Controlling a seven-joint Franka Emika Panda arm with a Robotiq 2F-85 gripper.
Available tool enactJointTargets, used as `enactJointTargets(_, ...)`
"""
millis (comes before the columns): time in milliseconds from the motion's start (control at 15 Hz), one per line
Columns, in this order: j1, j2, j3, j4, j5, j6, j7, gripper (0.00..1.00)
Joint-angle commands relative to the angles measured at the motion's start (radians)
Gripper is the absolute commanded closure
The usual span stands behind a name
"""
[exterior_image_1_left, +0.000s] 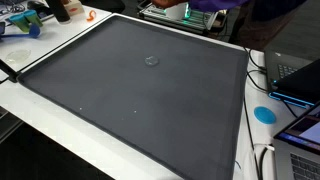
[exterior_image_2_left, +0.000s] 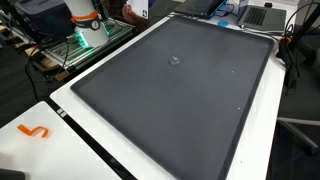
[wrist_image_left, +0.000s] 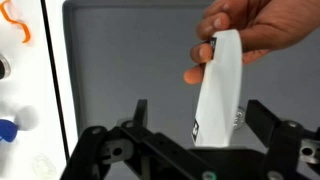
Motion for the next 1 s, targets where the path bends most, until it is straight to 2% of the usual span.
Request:
enactJointTargets(0, 0.020, 0.002, -0.018, 0.001, -0.008, -0.003, 0.007, 0.00)
enactJointTargets(267, 0.025, 0.001, -0.023, 0.000, -0.002, -0.004, 0.009, 0.00)
enactJointTargets(333, 0.026, 0.003, -0.025, 0.002, 0.005, -0.009, 0.009, 0.25)
enactJointTargets(400, 0.027, 0.003, -0.024, 0.002, 0.006, -0.007, 0.010, 0.26)
enactJointTargets(467, 0.028, 0.006, -0.023, 0.006, 0.005, -0.010, 0.010, 0.32)
enactJointTargets(533, 0.029, 0.007, -0.024, 0.006, 0.006, -0.010, 0.010, 0.42)
enactJointTargets(933, 0.035, 0.014, -0.026, 0.012, 0.009, -0.011, 0.004, 0.87)
